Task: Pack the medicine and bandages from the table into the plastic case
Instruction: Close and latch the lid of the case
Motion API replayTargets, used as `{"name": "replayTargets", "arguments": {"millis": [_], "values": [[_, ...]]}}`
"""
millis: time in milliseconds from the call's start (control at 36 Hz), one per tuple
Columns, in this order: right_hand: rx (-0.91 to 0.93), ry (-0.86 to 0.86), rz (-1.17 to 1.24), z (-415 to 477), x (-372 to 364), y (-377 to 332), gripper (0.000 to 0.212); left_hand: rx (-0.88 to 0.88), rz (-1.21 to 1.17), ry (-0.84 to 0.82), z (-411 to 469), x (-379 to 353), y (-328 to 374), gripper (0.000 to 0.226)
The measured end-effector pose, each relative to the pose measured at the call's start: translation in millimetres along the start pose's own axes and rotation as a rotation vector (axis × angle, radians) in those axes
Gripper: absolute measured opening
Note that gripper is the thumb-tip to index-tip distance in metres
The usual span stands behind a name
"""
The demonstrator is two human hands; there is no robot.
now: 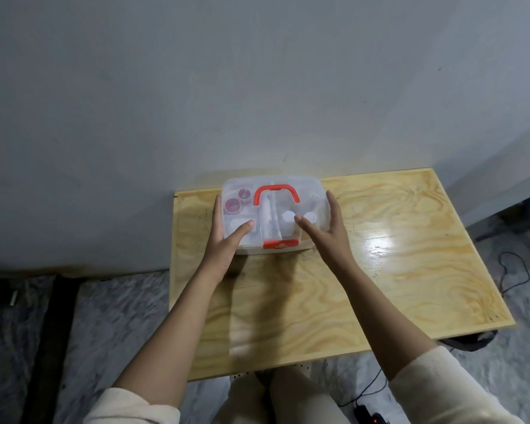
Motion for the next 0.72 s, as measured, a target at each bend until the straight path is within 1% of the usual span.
{"name": "replayTargets", "arguments": {"millis": [111, 306, 583, 667, 722], "values": [[-0.022, 0.040, 0.016, 13, 24, 2, 0.085, 0.002, -0.032, -0.050, 14, -27, -1, 0.092], [-0.020, 0.036, -0.019, 43, 58, 1, 0.085, 0.002, -0.023, -0.054, 29, -67, 3, 0.099], [-0.020, -0.049, -0.072, 78, 67, -9, 0.085, 0.000, 0.015, -0.048, 56, -76, 1, 0.100], [-0.012, -0.057, -0.090, 82, 67, -9, 0.086, 0.006, 0.010, -0.054, 60, -76, 1, 0.097], [-0.011, -0.059, -0.089, 83, 67, -8, 0.086, 0.016, 0.009, -0.062, 60, -76, 1, 0.101]]}}
Point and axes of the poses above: each hand's wrist, its own z-axis towards the middle knuckle, its own x-axis out of the back of the hand, y = z × x, the point moved 2 cm from there along z, towards the middle knuckle, and after that the axes turned 11 degrees about -x, right-handed, at the moved point
